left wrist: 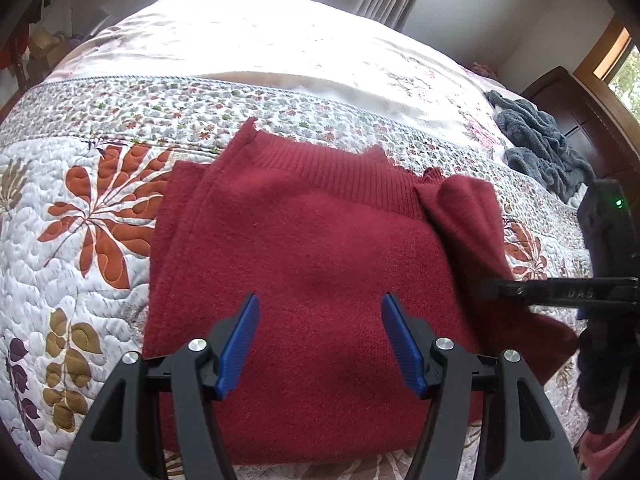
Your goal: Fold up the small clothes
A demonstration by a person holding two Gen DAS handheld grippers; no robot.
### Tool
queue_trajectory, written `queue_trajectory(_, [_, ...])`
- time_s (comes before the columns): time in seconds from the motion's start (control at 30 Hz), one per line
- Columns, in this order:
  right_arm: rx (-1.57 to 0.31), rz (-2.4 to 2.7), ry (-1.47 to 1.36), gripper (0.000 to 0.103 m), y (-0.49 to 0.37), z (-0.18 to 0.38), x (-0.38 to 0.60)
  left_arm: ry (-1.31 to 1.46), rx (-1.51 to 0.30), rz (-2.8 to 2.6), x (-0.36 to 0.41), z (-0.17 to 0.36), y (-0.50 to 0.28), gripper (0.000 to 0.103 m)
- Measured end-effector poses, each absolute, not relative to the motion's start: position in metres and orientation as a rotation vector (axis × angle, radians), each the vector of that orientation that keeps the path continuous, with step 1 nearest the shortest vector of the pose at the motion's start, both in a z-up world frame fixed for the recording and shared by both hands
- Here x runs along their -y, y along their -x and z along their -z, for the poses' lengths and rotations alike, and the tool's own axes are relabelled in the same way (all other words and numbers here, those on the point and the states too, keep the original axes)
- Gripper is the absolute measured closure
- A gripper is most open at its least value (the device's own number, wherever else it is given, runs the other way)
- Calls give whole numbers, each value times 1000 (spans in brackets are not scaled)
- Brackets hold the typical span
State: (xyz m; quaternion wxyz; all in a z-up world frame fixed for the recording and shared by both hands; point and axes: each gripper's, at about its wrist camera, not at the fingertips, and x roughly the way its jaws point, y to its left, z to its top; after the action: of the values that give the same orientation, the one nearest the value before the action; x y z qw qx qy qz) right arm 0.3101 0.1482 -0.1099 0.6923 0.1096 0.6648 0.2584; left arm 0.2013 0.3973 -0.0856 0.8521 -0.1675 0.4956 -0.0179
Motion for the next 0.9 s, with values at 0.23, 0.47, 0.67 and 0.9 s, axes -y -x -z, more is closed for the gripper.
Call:
queue_trajectory(0.23, [-1511, -721, -473, 71, -311, 101, -140, 440, -1043, 73, -396, 85, -206, 39])
queue_trajectory(0.47, [-1418, -639, -493, 71, -310, 79, -79, 558, -1059, 191, -370, 87, -226, 39])
queue_trajectory(0.67, [-1404, -551, -486, 71, -290, 102, -30, 650, -1128, 274, -338, 108, -259, 39])
queue_trajectory(0.9, [-1418, -538, -549, 71, -263, 137, 0, 702, -1192, 311, -312, 133, -282, 39])
